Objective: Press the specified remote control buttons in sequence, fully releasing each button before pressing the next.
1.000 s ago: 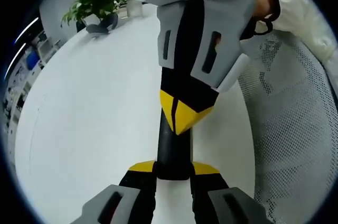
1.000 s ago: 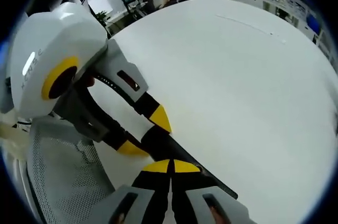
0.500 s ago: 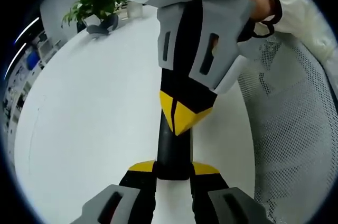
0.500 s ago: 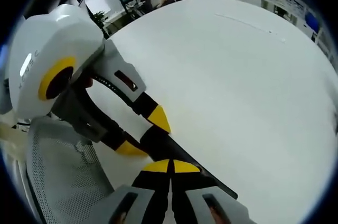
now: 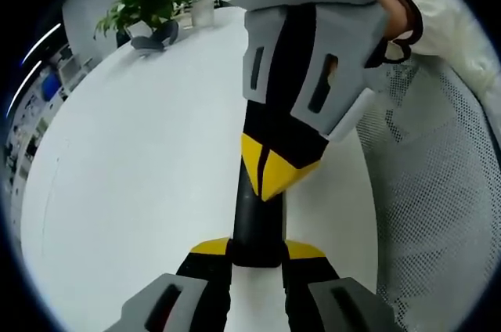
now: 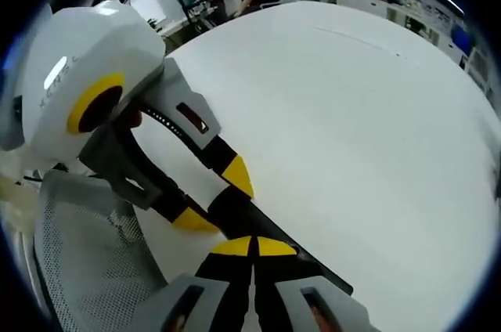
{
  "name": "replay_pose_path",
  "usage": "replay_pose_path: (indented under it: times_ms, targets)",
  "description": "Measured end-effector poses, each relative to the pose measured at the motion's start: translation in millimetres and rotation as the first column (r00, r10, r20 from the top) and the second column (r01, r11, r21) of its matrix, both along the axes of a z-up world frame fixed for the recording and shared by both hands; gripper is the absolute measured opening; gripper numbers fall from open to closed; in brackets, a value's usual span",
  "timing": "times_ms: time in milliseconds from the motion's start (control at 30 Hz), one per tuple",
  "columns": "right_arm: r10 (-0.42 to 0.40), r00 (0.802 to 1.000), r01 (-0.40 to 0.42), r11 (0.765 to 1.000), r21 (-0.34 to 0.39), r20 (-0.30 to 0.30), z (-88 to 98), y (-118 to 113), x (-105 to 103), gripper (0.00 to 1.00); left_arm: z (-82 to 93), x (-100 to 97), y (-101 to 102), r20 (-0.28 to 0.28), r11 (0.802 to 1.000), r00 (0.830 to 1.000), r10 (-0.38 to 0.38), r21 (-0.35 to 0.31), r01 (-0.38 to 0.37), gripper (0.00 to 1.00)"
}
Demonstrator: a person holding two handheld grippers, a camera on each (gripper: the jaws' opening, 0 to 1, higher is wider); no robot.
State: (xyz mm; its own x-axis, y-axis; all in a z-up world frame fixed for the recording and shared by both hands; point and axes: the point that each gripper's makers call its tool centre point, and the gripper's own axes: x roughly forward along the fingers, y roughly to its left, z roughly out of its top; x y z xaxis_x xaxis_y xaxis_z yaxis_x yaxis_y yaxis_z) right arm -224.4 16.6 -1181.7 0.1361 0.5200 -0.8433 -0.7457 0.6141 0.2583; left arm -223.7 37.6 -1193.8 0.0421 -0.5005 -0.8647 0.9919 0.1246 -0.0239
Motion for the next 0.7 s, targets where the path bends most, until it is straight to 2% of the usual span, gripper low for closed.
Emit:
replay_pose_path:
  times_ms: [167,333,500,600,667,700]
  targets:
    - [-0.043,0.999,0.043,0.998,0.055,0.011,3.1,0,1,0.0,0.4,0.3,-1,-0.003,0.999,0.999,0.032,-0.001,-0.032,0.23]
    - [-0.099,0.991,0.087,0.987,0.137,0.085,18.9,-1,9,0.0,0.9,1.6,-2,-0.018,0.998,0.998,0.068,-0.016,-0.068,0.23]
    - [-0.17,0.967,0.124,0.965,0.233,0.191,46.2,-7,21,0.0,-0.2,0.5,-2,0.017,0.997,0.997,0.074,-0.031,-0.073,0.23]
    - [-0.188,0.959,0.131,0.957,0.258,0.214,58.3,-12,22,0.0,0.0,1.6,-2,0.021,0.997,0.997,0.072,-0.038,-0.071,0.22]
    - [-0.241,0.939,0.161,0.938,0.306,0.246,72.0,-16,28,0.05,-0.1,2.1,-2,0.025,0.996,0.996,0.08,-0.039,-0.079,0.22]
    - [-0.268,0.933,0.178,0.924,0.337,0.24,79.1,-19,28,0.06,-0.1,2.1,-2,0.031,0.996,0.996,0.078,-0.04,-0.077,0.22]
